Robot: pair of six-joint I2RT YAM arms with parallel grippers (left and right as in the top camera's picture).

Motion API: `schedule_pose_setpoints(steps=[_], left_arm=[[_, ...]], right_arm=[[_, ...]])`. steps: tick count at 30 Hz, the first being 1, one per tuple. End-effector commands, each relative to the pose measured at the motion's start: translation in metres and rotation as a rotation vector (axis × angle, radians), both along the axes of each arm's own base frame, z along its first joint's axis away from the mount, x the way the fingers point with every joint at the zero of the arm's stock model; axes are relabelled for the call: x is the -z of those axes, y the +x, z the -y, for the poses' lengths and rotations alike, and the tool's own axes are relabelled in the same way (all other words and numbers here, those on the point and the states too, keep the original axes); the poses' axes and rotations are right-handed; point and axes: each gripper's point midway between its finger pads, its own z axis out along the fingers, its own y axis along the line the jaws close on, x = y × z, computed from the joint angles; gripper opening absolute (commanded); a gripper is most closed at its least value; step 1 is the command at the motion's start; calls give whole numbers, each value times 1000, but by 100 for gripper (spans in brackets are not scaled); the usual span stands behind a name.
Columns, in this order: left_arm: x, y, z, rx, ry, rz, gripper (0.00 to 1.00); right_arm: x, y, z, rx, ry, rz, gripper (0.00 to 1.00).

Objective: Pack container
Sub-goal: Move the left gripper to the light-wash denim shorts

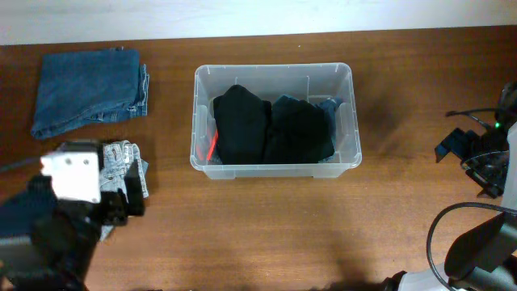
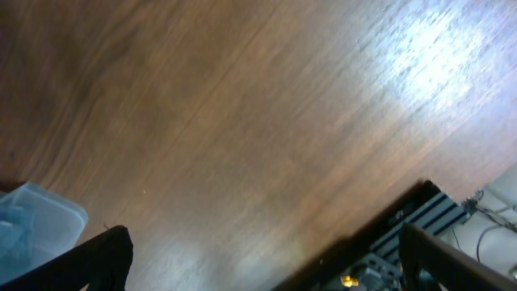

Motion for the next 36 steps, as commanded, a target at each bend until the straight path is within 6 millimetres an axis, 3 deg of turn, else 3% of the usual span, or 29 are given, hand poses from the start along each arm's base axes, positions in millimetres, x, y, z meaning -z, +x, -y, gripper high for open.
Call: schedule_pose_setpoints(steps=[1,4,10,14,17,21,28,32,36], left_arm=[[-23,9,-13,-58,47,23,99],[-18,16,-15,-63,49,-1,99],[-12,37,-64,-306,93,-42,99],[28,66,-111,-451,-107,-209,99],[57,69,-165,-640,-205,-266,99],[100,66,-208,-750,-249,-384,100],[186,71,-241,-811,-328,-617,99],[246,71,-231,-778,-417,-805,99],[284,67,-228,-750,-433,-930,99]], right_arm=[[-1,-1,1,12,-3,2,98],[-1,-1,1,12,-3,2,98],[-1,-1,1,12,-3,2,98],[-1,-1,1,12,-3,2,98],[-1,-1,1,12,-3,2,99],[-1,-1,1,12,-3,2,98],[-1,-1,1,12,-3,2,98],[-1,-1,1,12,-3,2,98],[-1,-1,1,12,-3,2,98]])
